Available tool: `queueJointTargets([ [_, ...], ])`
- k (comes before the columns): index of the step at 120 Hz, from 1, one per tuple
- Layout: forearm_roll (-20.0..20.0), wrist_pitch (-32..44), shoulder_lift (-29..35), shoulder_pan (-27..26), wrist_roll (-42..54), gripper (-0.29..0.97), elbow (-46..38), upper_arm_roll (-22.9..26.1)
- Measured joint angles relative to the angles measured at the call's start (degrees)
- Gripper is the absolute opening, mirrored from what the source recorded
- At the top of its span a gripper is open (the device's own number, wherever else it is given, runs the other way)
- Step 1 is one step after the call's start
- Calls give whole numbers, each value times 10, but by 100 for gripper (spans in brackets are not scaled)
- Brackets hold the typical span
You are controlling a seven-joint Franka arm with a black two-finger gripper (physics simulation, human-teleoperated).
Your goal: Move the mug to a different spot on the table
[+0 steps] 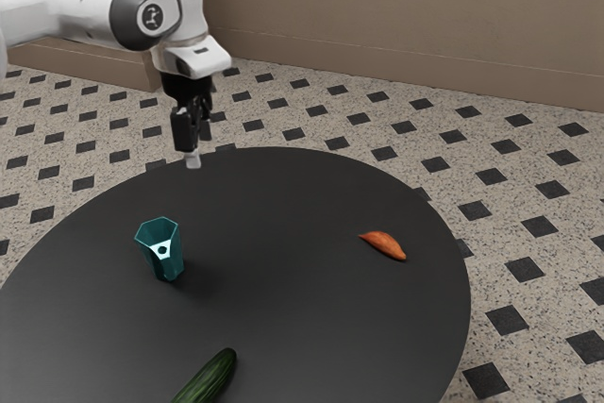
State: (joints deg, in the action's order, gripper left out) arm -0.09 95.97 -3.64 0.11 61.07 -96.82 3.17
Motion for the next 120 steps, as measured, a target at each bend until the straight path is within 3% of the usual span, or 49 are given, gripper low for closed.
queueJointTargets([
  [38,0,0,4,7,0,68,-8,5],
  [60,21,22,71,4,56,68,-142,5],
  [97,105,271,146,15,230,68,-394,5],
  [120,116,394,116,40,349,68,-426,1],
])
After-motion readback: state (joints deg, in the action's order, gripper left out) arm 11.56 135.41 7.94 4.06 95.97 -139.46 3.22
